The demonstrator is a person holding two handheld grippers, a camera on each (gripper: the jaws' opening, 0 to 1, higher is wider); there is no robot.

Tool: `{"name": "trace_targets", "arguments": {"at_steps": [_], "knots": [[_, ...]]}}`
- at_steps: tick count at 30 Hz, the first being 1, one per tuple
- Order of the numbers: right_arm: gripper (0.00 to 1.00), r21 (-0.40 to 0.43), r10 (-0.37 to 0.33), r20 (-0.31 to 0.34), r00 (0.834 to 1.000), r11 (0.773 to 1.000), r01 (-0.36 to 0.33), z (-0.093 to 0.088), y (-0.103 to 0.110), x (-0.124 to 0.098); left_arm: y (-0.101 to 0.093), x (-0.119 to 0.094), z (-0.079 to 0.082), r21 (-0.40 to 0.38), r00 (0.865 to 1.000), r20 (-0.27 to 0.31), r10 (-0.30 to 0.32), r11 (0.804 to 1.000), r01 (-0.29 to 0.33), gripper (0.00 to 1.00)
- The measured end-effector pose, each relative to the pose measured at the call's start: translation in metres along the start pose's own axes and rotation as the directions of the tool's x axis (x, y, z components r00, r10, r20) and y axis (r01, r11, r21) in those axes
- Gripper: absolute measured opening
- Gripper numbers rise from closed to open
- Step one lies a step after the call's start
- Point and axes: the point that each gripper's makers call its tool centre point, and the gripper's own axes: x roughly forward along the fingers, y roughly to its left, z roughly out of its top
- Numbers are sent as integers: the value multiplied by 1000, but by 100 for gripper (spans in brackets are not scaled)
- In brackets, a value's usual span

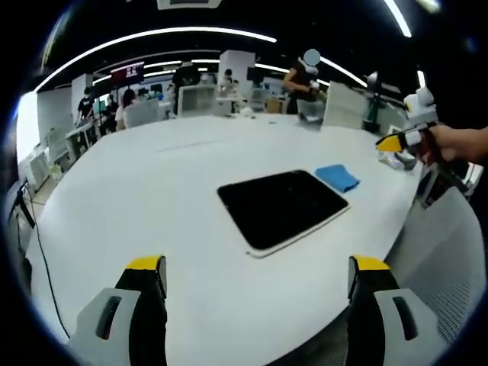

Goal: Wipe the mirror surface with the cleaning cloth until all visible marks leave the cleaned area.

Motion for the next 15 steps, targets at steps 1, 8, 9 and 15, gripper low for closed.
{"name": "trace_targets", "arguments": {"at_steps": [1,8,9,15], "knots": [[96,-12,-2,2,1000,1000,2,3,-2,0,0,0,0,0,1000,1,-1,1000,1,100],[95,-48,7,34,999,999,-6,20,-8,1,-1,1,-1,4,1000,-6,-4,1000,4,100],[94,-68,7,77,997,998,-1,28,-9,2,0,0,0,-5,1000,1,1,1000,-1,100],[92,-67,13,85,996,998,-7,42,-10,8,4,-1,-1,-17,1000,5,15,1000,-15,100]]}}
